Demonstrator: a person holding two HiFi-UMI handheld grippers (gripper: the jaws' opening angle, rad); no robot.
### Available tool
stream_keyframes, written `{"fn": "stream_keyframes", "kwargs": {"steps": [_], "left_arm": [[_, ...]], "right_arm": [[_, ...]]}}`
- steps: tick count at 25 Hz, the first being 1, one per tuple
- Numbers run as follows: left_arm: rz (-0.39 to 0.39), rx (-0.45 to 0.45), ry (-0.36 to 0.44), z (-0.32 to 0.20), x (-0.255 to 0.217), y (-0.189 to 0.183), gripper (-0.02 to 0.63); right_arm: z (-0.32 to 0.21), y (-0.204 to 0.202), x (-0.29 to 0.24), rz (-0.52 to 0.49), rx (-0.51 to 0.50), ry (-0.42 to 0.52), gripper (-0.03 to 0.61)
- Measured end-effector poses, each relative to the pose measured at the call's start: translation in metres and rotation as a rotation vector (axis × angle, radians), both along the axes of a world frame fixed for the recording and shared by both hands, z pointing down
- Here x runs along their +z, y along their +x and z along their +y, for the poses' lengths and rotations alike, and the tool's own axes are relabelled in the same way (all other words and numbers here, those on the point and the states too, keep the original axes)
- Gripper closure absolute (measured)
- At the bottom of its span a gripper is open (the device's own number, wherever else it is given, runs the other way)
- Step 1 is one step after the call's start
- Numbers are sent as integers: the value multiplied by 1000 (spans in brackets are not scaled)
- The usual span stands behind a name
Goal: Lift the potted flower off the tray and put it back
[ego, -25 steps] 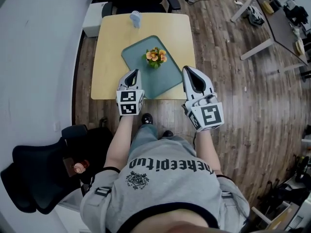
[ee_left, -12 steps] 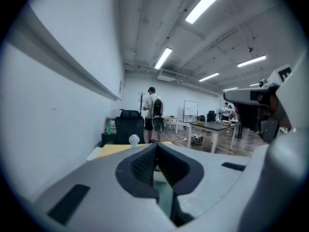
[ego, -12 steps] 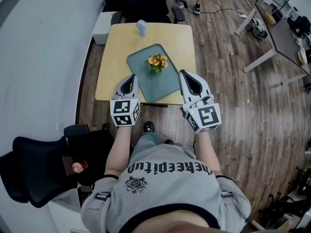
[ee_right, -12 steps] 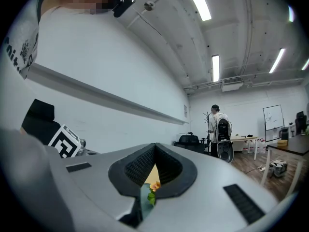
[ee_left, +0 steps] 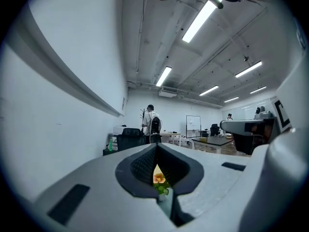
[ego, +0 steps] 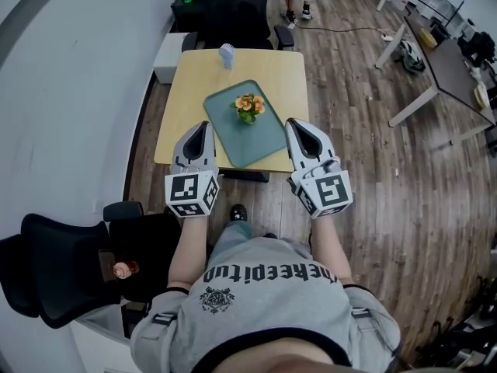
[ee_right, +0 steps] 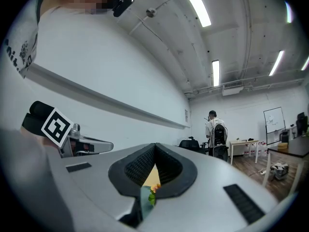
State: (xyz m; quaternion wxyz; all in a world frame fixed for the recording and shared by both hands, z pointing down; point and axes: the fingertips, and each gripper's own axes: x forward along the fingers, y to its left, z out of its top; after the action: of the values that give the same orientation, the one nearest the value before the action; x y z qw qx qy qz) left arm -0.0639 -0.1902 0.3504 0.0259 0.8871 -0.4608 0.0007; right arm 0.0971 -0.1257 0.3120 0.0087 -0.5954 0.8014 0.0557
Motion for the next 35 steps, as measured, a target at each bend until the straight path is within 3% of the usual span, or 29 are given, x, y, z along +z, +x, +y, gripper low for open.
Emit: {"fn": "stream_keyframes", "kwargs": {"steps": [10, 23, 35], "left_arm": [[17, -26, 129, 49, -42, 4, 609], [70, -73, 179, 88, -58, 0, 609], [65, -51, 206, 105, -57, 11, 609]], "right_arm": [[42, 10, -14, -10, 4, 42, 577], [86, 23, -21, 5, 57, 82, 577], [104, 30, -23, 8, 68, 101, 577]]}}
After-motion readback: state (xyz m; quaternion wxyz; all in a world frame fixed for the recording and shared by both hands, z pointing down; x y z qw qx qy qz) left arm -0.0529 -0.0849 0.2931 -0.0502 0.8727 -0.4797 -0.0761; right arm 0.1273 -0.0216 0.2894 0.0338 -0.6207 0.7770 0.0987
